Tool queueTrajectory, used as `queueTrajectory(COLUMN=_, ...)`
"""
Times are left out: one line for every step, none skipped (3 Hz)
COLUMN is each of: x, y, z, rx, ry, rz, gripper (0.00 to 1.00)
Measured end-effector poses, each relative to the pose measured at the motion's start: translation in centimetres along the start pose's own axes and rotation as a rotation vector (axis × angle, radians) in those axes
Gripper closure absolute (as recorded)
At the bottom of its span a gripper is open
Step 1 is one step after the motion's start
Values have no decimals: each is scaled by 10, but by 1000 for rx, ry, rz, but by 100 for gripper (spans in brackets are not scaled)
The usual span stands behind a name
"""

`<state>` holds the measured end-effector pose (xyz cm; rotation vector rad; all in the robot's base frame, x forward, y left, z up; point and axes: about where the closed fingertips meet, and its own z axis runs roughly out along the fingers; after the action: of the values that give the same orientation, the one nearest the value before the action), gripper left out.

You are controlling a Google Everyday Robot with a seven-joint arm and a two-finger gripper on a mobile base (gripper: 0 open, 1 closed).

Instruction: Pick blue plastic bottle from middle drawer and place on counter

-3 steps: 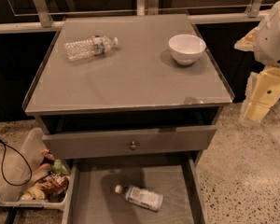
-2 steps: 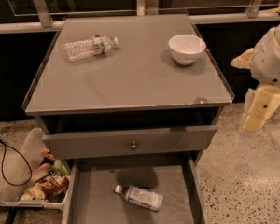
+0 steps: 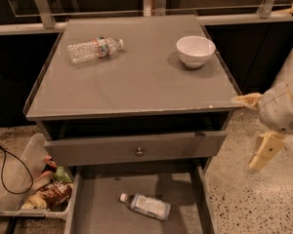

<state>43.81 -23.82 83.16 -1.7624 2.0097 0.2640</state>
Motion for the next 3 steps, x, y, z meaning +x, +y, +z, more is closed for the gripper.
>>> queueTrajectory(x=0, y=2, z=-2, rx=5, ry=-13, rz=-37, gripper=0)
queueTrajectory(x=0, y=12, z=-2, rx=12, ry=-32, rz=-25, gripper=0)
queueTrajectory(x=-10, y=51, z=3, rx=20, ry=-82, rz=-9, gripper=0)
